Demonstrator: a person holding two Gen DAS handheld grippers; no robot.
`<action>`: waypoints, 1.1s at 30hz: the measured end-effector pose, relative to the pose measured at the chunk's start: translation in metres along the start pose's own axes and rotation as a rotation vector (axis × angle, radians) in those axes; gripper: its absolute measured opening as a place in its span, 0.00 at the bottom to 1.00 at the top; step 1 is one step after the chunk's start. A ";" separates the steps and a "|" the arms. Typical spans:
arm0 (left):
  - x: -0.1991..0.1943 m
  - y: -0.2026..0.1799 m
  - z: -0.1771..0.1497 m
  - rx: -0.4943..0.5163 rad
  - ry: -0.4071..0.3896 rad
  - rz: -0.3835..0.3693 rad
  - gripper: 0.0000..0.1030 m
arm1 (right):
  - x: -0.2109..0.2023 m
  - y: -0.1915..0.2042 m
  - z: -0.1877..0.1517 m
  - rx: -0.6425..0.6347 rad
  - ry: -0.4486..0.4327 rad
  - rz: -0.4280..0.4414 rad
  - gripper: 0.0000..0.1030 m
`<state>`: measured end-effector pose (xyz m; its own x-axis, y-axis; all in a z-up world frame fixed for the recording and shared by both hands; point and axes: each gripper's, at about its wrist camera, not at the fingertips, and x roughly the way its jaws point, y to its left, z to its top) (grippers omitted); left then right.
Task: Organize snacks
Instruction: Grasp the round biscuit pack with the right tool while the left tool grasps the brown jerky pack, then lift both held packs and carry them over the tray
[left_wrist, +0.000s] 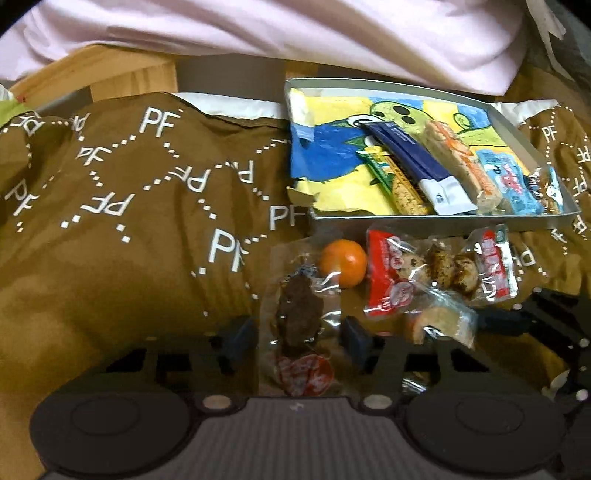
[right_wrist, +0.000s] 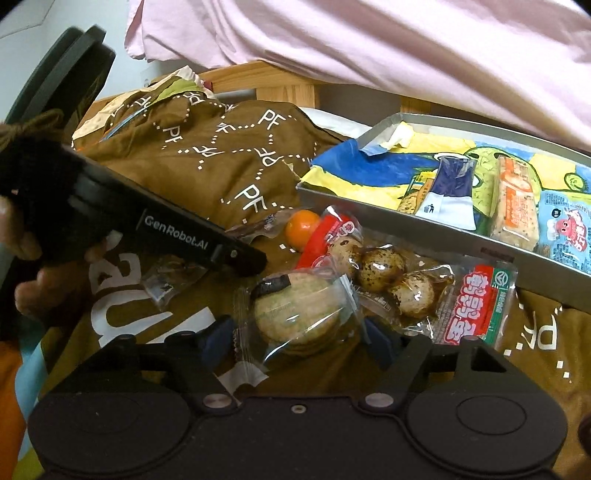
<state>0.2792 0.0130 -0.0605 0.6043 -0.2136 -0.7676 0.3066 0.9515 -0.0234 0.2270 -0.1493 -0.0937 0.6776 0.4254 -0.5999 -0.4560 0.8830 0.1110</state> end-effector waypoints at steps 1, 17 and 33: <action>0.000 -0.001 0.001 -0.003 0.006 -0.002 0.51 | 0.000 0.000 0.000 0.001 -0.002 -0.001 0.73; -0.028 -0.016 0.000 -0.149 0.102 0.036 0.46 | -0.016 0.000 -0.003 0.023 -0.071 -0.068 0.52; -0.106 -0.059 0.018 -0.179 -0.078 0.053 0.46 | -0.124 -0.002 0.003 0.049 -0.272 -0.204 0.52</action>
<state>0.2105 -0.0245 0.0340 0.6734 -0.1719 -0.7190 0.1417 0.9846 -0.1027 0.1453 -0.2037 -0.0172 0.8840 0.2704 -0.3815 -0.2715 0.9610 0.0521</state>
